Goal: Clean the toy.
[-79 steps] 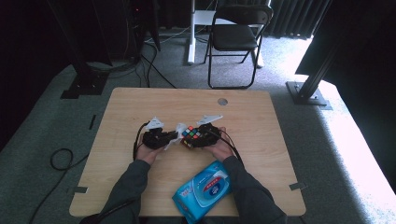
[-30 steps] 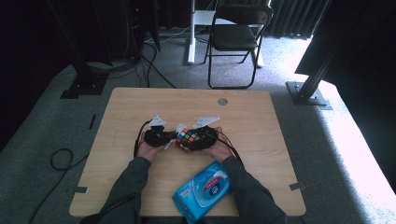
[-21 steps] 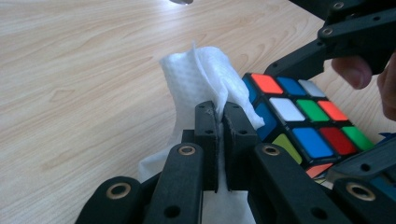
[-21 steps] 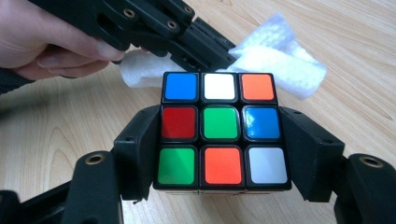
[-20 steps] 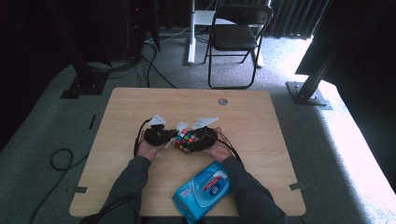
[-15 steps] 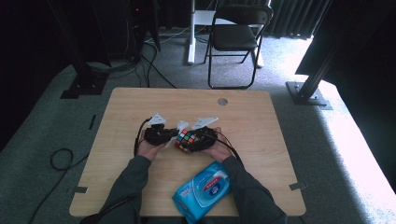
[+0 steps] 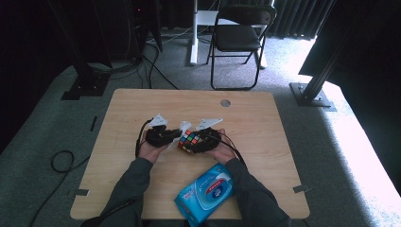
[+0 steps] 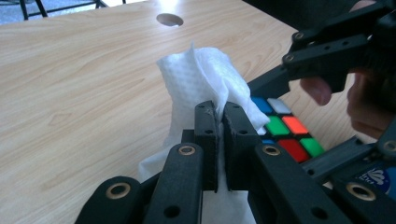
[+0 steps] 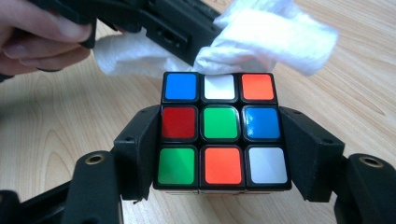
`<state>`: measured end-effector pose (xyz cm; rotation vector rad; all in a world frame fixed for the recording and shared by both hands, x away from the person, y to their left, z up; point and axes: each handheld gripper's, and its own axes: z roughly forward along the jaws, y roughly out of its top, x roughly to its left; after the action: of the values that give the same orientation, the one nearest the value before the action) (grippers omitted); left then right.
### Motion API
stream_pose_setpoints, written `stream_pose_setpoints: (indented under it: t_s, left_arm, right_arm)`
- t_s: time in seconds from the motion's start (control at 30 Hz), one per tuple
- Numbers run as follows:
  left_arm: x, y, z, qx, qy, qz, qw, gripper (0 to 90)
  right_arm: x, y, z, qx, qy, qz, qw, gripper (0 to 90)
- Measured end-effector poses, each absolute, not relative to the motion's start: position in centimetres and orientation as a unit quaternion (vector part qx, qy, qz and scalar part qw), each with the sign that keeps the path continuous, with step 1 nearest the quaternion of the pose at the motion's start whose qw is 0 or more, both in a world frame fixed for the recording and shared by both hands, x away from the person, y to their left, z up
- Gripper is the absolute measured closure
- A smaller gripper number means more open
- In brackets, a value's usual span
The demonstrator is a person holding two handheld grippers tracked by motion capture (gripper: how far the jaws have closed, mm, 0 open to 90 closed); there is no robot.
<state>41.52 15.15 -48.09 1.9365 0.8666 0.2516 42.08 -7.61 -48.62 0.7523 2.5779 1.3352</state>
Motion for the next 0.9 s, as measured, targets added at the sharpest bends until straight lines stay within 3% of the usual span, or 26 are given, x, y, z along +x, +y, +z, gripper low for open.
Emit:
stream_pose_setpoints:
  t_s: [0.9]
  left_arm:
    - [41.1, 16.8, -50.8, 0.788, 0.384, 0.082, 0.475, 85.7]
  right_arm:
    - [42.5, -9.9, -47.9, 0.278, 0.832, 0.475, 0.072, 34.3]
